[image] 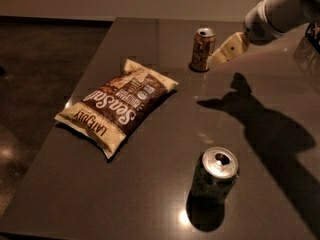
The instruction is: Move orange can near green can
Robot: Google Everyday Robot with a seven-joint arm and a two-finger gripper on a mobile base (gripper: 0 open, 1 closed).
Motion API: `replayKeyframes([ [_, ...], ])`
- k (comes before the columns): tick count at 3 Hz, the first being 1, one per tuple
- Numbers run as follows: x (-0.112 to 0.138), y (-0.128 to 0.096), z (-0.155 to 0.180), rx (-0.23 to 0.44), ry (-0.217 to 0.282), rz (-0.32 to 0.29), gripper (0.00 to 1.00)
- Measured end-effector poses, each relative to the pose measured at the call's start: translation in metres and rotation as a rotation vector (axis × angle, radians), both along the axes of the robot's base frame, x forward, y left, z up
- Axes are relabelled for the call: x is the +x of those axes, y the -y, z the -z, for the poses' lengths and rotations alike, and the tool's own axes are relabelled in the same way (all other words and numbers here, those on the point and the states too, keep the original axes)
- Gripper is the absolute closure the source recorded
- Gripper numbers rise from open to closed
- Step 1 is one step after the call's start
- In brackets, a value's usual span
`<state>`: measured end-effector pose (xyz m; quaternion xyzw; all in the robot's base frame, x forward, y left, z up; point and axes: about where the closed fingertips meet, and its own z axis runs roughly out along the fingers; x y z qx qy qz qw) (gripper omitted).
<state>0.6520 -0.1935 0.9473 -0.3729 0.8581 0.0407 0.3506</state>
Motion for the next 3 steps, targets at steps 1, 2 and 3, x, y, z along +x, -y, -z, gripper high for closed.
replayKeyframes([
  [1,0.036,-0.019,0.012,0.047,-0.003,-0.004,0.00],
  [2,0.057,-0.028,0.018,0.073,0.007,0.004,0.00],
  [3,0.070,-0.038,0.025,0.092,0.015,0.008,0.00],
])
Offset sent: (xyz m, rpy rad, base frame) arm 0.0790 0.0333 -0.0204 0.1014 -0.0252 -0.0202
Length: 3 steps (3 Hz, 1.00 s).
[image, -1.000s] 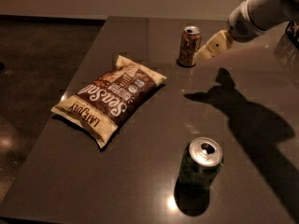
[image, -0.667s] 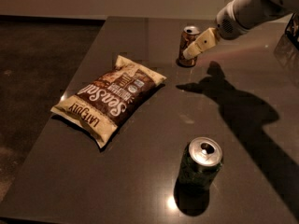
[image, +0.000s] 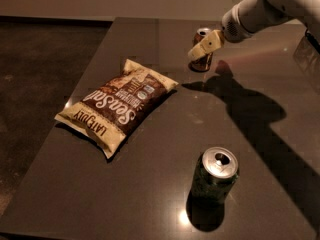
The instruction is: Move orange can near green can
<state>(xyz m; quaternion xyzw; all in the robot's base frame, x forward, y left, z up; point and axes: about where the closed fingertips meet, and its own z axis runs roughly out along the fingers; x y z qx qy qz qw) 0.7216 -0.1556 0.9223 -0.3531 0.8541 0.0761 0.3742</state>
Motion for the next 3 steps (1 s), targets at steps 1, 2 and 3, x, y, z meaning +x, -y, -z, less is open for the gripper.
replayKeyframes([
  [1,0.010,-0.006,0.003,0.012,0.012,0.009,0.00],
  [2,0.019,-0.013,0.006,0.026,0.014,0.015,0.00],
  [3,0.029,-0.015,0.010,0.032,0.002,0.030,0.18],
])
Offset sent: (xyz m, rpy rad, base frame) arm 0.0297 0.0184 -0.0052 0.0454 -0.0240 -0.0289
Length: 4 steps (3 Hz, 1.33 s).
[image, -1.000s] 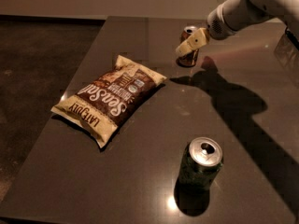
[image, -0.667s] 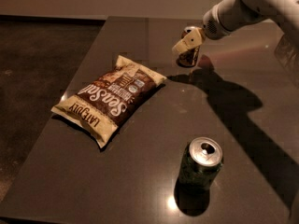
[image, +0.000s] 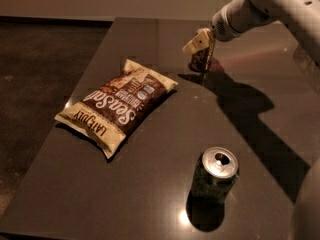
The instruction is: Move orange can near green can
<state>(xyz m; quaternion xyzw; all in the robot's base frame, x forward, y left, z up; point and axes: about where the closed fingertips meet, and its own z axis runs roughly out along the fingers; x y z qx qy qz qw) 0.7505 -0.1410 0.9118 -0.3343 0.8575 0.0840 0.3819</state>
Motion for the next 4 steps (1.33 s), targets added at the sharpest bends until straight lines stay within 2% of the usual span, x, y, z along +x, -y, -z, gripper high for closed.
replayKeyframes([
  [1,0.002,0.002,0.001,0.001,-0.013,0.006,0.41],
  [2,-0.005,0.004,-0.004,0.010,-0.008,-0.017,0.65],
  [3,-0.028,0.006,-0.016,0.020,0.013,-0.066,0.87],
  [4,-0.074,0.006,-0.034,0.012,0.042,-0.161,1.00],
])
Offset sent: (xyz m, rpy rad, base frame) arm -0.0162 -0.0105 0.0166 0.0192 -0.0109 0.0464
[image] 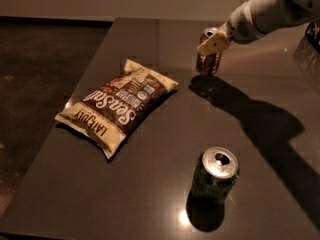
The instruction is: Move orange can near green can
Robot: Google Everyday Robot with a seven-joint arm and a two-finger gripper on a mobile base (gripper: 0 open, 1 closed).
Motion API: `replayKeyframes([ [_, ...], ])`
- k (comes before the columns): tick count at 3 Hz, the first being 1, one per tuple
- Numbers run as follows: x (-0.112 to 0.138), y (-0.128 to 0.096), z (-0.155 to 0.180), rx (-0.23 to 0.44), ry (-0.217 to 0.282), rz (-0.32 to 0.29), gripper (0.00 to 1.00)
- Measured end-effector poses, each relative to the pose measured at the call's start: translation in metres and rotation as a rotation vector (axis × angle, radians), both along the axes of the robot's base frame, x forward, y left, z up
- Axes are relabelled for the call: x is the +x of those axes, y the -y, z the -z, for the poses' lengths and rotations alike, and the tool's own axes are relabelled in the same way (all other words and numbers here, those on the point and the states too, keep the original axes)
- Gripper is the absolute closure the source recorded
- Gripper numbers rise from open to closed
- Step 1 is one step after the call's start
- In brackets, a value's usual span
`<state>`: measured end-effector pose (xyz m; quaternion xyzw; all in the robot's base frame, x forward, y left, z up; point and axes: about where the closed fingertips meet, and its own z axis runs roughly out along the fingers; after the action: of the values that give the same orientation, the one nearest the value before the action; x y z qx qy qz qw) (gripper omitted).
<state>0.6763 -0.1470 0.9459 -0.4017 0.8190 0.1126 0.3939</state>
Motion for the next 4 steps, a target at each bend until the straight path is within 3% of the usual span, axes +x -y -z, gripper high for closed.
replayKeyframes([
  [2,-0.093,-0.007,-0.012,-0.081,0.024,-0.241,1.00],
  [4,-0.164,-0.011,-0.005,-0.115,0.021,-0.508,1.00],
])
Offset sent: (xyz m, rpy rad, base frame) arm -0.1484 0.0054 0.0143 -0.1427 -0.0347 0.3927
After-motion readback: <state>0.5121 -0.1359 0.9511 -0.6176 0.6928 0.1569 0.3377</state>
